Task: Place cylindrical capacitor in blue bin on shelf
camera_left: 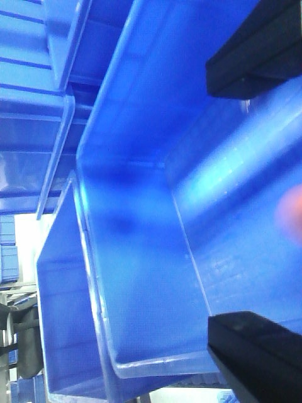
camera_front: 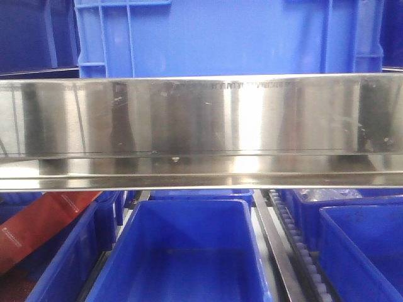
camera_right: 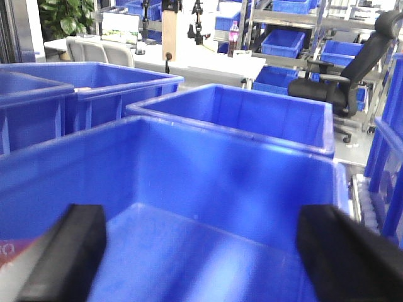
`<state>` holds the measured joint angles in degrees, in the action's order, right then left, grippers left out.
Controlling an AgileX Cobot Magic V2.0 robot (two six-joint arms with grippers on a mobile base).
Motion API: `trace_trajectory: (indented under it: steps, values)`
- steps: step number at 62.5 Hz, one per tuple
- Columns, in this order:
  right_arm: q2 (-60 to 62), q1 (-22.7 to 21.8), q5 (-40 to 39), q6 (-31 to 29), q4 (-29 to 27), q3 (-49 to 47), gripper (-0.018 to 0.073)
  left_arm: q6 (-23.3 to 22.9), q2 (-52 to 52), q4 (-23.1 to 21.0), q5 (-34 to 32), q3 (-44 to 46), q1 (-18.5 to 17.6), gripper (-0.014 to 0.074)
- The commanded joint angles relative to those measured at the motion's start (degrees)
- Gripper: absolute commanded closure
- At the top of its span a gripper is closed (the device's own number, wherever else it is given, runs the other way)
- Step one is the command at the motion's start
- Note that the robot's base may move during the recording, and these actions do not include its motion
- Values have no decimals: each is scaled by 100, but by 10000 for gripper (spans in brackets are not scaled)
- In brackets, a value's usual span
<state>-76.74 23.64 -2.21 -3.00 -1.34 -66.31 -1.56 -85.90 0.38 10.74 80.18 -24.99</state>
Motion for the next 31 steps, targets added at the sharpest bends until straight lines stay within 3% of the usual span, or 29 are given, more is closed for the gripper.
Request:
trace_trajectory:
  steps: [1, 5, 10, 13, 14, 17, 24, 31]
  values:
    - [265, 3, -154, -19, -17, -52, 182, -2, 229, -38, 31, 63, -34, 80]
    - [458, 3, -72, -19, -17, -52, 312, -2, 430, -38, 254, 63, -34, 213]
    - [675, 3, 122, -19, -17, -52, 472, -2, 642, -38, 704, 63, -23, 463]
    - [778, -11, 263, -19, -17, -52, 613, -2, 764, -38, 910, 63, -23, 615]
    - [806, -11, 323, -19, -17, -52, 649, -2, 792, -38, 1012, 63, -23, 696]
    - [892, -11, 449, -19, -17, -40, 727, -2, 900, 1, 1163, 63, -23, 706]
    - [1226, -11, 380, -19, -17, 266, 725, -27, 1145, 11, 1338, -60, 31, 708]
    - [1624, -11, 74, -19, -17, 843, 725, -41, 1473, 11, 1004, -512, 92, 708]
